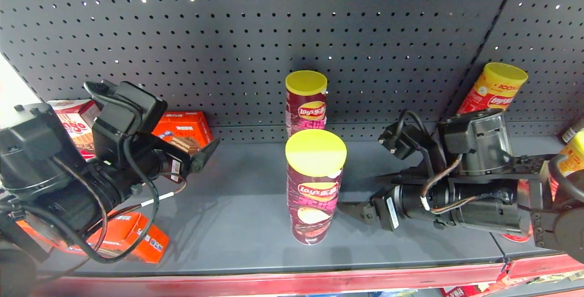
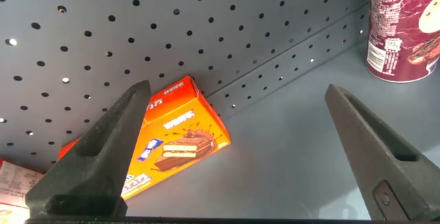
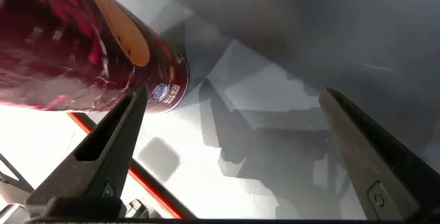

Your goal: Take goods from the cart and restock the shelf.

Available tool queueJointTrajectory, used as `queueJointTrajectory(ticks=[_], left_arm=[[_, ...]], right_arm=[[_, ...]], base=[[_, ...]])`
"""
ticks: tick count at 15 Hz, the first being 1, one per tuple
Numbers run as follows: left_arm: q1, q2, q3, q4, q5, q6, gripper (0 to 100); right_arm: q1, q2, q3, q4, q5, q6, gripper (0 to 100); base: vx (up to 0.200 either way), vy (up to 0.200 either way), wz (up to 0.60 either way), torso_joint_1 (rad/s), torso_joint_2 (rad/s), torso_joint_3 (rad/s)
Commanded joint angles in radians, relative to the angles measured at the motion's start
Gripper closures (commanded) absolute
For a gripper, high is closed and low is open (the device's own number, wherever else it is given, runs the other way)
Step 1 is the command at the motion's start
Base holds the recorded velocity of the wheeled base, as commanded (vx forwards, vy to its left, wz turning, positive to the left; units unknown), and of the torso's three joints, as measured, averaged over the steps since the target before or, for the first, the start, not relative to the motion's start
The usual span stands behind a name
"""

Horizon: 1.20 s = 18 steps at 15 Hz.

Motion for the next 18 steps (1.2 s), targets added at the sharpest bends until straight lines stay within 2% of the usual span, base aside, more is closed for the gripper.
queueJointTrajectory(ticks=[1,4,8,12,14,18], left_arm=[[0.0,-0.026,0.021,0.001,0.001,0.0,0],[0.001,-0.092,0.053,0.015,0.001,-0.001,0],[0.021,-0.165,0.049,0.05,-0.018,-0.003,0],[0.006,-0.231,0.056,0.049,-0.012,-0.006,0],[0.004,-0.293,0.07,0.049,-0.009,-0.006,0],[0.008,-0.466,0.219,0.055,-0.009,-0.018,0]], right_arm=[[-0.014,-0.097,0.002,0.0,-0.002,0.001,0],[-0.02,-0.203,0.002,-0.002,-0.004,-0.007,0],[-0.017,-0.352,0.029,-0.132,-0.039,-0.099,0],[-0.019,-0.574,0.084,-0.109,-0.079,-0.101,0],[-0.013,-0.732,0.129,-0.022,-0.107,-0.101,0],[-0.02,-1.015,0.293,0.021,-0.128,-0.101,0]], base=[[0.0,0.0,0.0,0.0,0.0,0.0],[0.0,0.0,0.0,0.0,0.0,0.0],[0.0,0.0,0.0,0.0,0.0,0.0],[0.0,0.0,0.0,0.0,0.0,0.0],[0.0,0.0,0.0,0.0,0.0,0.0],[0.0,0.0,0.0,0.0,0.0,0.0]])
